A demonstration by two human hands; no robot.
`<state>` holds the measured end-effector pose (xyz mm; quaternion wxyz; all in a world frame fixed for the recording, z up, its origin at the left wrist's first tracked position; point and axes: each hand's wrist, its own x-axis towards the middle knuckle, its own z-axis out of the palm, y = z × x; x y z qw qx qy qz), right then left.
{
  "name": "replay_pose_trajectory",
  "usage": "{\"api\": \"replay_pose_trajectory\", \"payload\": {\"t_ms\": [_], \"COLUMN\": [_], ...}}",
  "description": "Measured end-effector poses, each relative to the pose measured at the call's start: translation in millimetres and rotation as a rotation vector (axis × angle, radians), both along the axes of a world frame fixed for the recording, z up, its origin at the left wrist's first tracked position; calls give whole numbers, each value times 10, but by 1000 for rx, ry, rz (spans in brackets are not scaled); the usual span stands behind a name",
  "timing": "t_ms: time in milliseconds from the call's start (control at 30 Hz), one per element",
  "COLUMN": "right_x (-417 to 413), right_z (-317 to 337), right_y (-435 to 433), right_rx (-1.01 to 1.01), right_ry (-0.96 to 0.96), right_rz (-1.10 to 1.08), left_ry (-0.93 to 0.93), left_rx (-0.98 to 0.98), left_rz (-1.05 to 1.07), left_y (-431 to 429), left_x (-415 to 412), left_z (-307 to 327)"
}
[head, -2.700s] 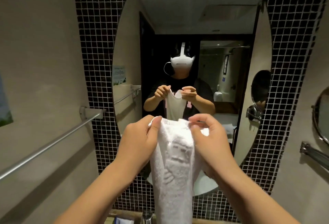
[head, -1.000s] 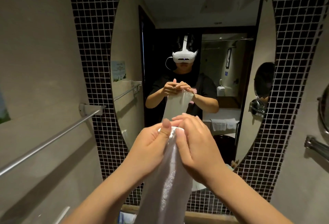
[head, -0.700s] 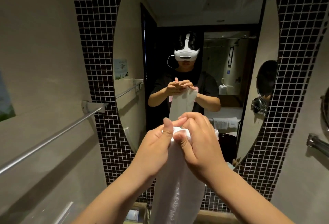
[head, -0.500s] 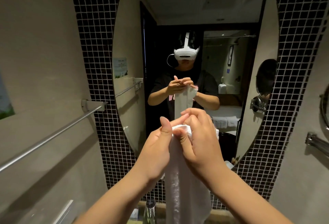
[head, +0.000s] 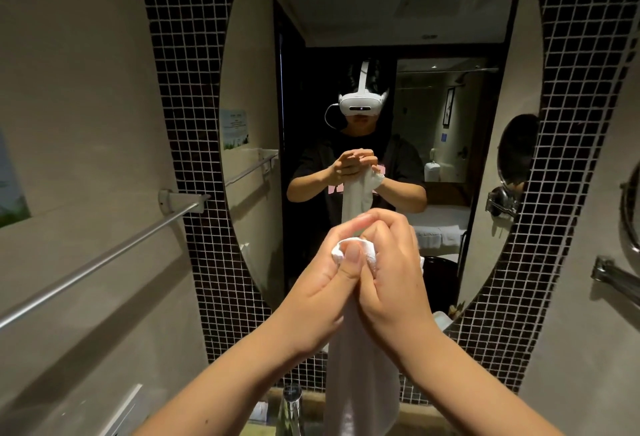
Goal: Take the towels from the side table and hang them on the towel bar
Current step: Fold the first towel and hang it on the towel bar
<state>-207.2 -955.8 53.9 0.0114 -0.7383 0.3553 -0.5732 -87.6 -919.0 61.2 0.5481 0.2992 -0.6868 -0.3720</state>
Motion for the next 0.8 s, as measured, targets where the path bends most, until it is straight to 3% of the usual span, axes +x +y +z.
{"api": "replay_pose_trajectory", "payload": {"t_ms": [200, 267, 400, 600, 700, 800], "right_x": [2, -46, -109, -271, -311, -237], "right_z": [16, 48, 94, 168, 227, 294], "right_y": [31, 24, 41, 8, 31, 53], "right_rx": [-76, -38, -96, 45, 43, 81], "right_ry": [43, 49, 245, 380, 419, 361], "right_rz": [-57, 26, 141, 11, -78, -87], "left_ry": [31, 5, -119, -17, -242, -422], "left_rx": [-96, -163, -380, -503, -560, -616], "left_rz": [64, 139, 359, 425, 619, 682], "left_y": [-8, -11, -15, 8, -39, -31], "left_x": [22, 98, 257, 454, 679, 852], "left_z": [-30, -3, 89, 361, 393, 383]}}
